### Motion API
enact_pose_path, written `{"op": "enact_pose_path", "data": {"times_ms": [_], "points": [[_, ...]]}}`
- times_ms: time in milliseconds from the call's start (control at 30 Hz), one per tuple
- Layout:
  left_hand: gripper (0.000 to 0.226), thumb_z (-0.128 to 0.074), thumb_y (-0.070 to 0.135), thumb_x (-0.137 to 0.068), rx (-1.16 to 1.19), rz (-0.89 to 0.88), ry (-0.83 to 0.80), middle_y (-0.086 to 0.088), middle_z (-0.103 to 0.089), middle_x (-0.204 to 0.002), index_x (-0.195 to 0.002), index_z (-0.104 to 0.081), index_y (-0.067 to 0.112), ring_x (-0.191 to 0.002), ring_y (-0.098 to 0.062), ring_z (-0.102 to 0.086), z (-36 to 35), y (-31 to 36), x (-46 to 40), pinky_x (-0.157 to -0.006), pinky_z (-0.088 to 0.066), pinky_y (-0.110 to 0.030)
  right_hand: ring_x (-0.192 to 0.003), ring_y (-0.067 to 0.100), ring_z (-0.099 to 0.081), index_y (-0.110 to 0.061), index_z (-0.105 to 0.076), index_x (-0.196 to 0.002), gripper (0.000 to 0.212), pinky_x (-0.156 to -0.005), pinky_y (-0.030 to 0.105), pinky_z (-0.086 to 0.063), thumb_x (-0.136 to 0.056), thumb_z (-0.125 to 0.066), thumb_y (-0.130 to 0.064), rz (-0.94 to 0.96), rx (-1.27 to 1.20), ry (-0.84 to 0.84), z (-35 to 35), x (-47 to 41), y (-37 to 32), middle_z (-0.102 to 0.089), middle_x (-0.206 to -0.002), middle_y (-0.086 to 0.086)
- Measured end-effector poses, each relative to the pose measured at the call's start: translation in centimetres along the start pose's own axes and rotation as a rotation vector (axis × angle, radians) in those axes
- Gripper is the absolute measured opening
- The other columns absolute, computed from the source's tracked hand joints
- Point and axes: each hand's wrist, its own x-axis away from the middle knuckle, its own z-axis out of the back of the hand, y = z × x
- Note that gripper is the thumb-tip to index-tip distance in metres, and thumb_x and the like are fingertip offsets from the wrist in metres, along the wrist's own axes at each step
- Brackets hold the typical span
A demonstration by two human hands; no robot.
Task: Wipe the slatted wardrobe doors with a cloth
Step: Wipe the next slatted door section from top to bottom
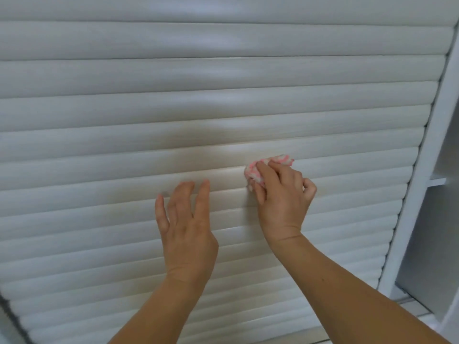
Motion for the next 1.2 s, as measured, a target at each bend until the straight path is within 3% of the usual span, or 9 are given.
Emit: {"op": "enact_pose_path", "data": {"times_ms": [167,267,400,533,700,933,1067,1200], "points": [[0.07,-0.021,0.0,-0.064,0.063,0.024,0.018,-0.016,-0.047,-0.126,-0.128,-0.045,0.012,-0.118,-0.028,-0.038,-0.3,-2.2,0.6,-0.112,-0.009,-0.046,-0.08,0.022,-0.059,-0.03,-0.07,-0.099,0.024,-0.081,0.033,-0.025,-0.08,-0.056,-0.034,0.203,0.023,-0.059,-0.3,0.5,-4.4,-0.065,-0.096,-0.005],[0.067,-0.022,0.001,-0.066,0.111,0.06,0.052,-0.015,-0.051,-0.123,-0.126,-0.047,0.012,-0.118,-0.028,-0.041,-0.1,-2.7,1.5,-0.111,-0.01,-0.046,-0.087,0.024,-0.059,-0.032,-0.069,-0.103,0.029,-0.08,0.032,-0.021,-0.081,-0.052,-0.038,0.128,-0.045,-0.094,0.6,0.3,-3.7,-0.062,-0.105,-0.001],[0.067,-0.032,-0.007,-0.062,0.224,0.195,0.098,-0.013,-0.053,-0.121,-0.123,-0.052,0.01,-0.115,-0.028,-0.045,0.5,-3.1,2.9,-0.108,-0.025,-0.054,-0.093,0.032,-0.056,-0.026,-0.068,-0.108,0.027,-0.079,0.032,-0.02,-0.081,-0.068,-0.027,-0.025,-0.067,-0.111,0.4,0.8,-4.6,-0.06,-0.106,0.009],[0.073,-0.048,-0.024,-0.057,0.445,0.36,0.116,-0.015,-0.053,-0.124,-0.123,-0.054,0.006,-0.112,-0.035,-0.048,1.8,-4.0,3.4,-0.099,-0.036,-0.058,-0.077,0.032,-0.059,-0.027,-0.069,-0.099,0.025,-0.071,0.033,-0.02,-0.074,-0.07,-0.03,0.117,-0.001,-0.105,-1.1,2.0,-9.4,-0.062,-0.094,0.006],[0.075,-0.04,-0.022,-0.067,0.641,0.542,0.126,-0.007,-0.041,-0.138,-0.134,-0.044,0.011,-0.128,-0.024,-0.037,3.3,-6.3,4.9,-0.111,-0.025,-0.042,-0.078,0.031,-0.059,-0.029,-0.068,-0.099,0.025,-0.072,0.033,-0.02,-0.074,-0.075,-0.032,0.322,0.019,-0.077,-1.5,2.4,-12.5,-0.063,-0.097,0.005],[0.078,-0.038,-0.02,-0.071,0.697,0.593,0.056,0.001,-0.032,-0.145,-0.139,-0.035,0.017,-0.135,-0.014,-0.026,4.1,-9.5,7.6,-0.115,-0.016,-0.035,-0.095,0.022,-0.054,-0.032,-0.06,-0.111,0.025,-0.073,0.028,-0.013,-0.087,-0.054,-0.034,0.225,0.003,-0.091,-1.0,2.1,-12.4,-0.063,-0.102,-0.008],[0.079,-0.04,-0.019,-0.071,0.692,0.578,0.01,0.002,-0.029,-0.148,-0.141,-0.032,0.016,-0.137,-0.012,-0.022,3.7,-10.7,7.9,-0.115,-0.01,-0.033,-0.088,0.025,-0.059,-0.033,-0.068,-0.097,0.034,-0.071,0.032,-0.018,-0.083,-0.038,-0.041,0.321,-0.006,-0.029,-2.2,2.5,-15.2,-0.066,-0.094,-0.005],[0.079,-0.043,-0.017,-0.072,0.64,0.563,-0.02,0.005,-0.024,-0.151,-0.143,-0.028,0.017,-0.14,-0.009,-0.018,3.7,-12.2,7.7,-0.115,-0.008,-0.037,-0.085,0.028,-0.063,-0.03,-0.072,-0.083,0.019,-0.072,0.032,-0.02,-0.078,-0.055,-0.038,0.38,-0.038,0.028,-3.4,2.7,-19.1,-0.066,-0.085,0.0]]}}
